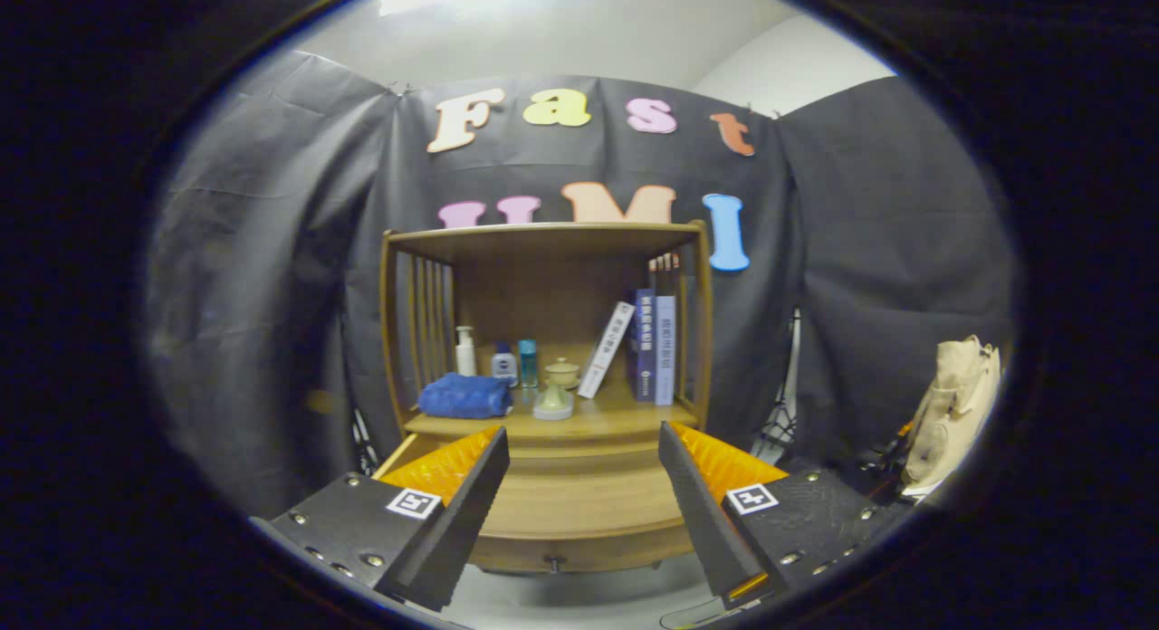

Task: Pull open the drawer, take out the items inside it, and place them on the countertop above the cabinet.

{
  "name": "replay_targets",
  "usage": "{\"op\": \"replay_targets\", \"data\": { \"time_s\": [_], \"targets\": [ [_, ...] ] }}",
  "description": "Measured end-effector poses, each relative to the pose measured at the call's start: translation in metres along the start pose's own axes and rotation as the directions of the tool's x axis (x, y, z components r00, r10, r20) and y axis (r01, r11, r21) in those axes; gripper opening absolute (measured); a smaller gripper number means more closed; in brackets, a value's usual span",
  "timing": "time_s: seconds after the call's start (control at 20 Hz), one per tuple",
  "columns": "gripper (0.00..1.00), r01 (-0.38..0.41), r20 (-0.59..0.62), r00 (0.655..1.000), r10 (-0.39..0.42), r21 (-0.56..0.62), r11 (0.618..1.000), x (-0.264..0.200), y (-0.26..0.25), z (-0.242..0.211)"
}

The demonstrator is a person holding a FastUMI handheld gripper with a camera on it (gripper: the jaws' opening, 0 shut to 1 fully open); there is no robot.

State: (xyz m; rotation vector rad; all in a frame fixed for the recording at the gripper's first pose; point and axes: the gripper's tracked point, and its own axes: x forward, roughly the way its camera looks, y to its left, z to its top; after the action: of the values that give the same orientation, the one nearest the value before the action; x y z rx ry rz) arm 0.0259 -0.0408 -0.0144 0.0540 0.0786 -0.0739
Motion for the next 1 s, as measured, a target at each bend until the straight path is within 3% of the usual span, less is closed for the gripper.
{"op": "replay_targets", "data": {
  "time_s": [0.25, 0.45, 0.9, 1.0],
  "targets": [
    [1.0, -0.004, -0.057, 0.998, 0.0, -0.069, 0.998, 0.006, 0.01, -0.066],
    [1.0, -0.042, -0.07, 0.997, 0.039, -0.051, 0.998, 0.007, 0.033, -0.12],
    [1.0, -0.059, -0.057, 0.996, 0.066, 0.123, 0.991, 0.026, 0.055, -0.16],
    [1.0, -0.049, -0.068, 0.996, 0.057, 0.115, 0.992, 0.031, 0.057, -0.172]
  ]
}}
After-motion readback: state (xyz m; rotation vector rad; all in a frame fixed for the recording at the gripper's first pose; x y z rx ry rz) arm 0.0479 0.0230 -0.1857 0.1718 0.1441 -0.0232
